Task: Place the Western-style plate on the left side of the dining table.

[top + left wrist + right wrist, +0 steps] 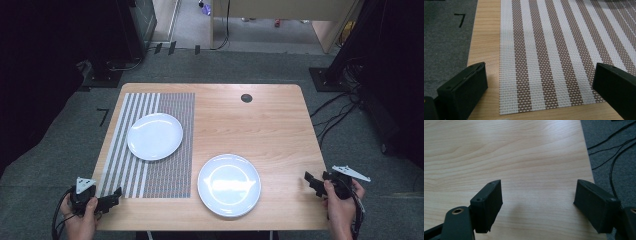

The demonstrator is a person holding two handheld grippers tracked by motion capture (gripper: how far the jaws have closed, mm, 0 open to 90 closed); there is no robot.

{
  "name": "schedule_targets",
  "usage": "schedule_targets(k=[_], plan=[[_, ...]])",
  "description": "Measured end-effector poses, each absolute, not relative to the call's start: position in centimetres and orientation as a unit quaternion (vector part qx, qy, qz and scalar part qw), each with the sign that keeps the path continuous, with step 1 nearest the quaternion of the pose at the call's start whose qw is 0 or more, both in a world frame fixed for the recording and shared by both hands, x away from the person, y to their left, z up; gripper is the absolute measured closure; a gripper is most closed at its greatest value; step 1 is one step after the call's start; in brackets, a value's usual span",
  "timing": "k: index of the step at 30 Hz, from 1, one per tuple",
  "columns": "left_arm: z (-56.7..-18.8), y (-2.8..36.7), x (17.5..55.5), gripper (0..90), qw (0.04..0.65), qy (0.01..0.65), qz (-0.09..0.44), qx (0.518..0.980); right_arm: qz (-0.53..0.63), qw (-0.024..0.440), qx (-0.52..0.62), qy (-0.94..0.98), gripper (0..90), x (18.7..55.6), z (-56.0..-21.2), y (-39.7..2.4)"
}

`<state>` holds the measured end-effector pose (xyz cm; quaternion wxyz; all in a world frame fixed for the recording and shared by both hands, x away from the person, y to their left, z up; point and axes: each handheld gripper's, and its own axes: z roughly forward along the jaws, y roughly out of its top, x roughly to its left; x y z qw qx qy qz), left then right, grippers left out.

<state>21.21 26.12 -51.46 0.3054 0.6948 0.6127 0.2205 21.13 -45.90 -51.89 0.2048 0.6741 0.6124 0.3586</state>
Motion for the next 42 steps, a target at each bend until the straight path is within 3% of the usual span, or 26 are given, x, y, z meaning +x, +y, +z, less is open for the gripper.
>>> schedule_targets(k=[30,42], plan=[[-51.6,26.3,21.3,0.0,0.306,0.610,0.225,0.696,0.299,0.271,0.647,0.647,18.1,19.7,-52.5,-44.6],[-51.8,25.8,21.2,0.0,0.290,0.602,0.241,0.704,0.298,0.272,0.642,0.652,17.6,19.7,-52.5,-44.3]])
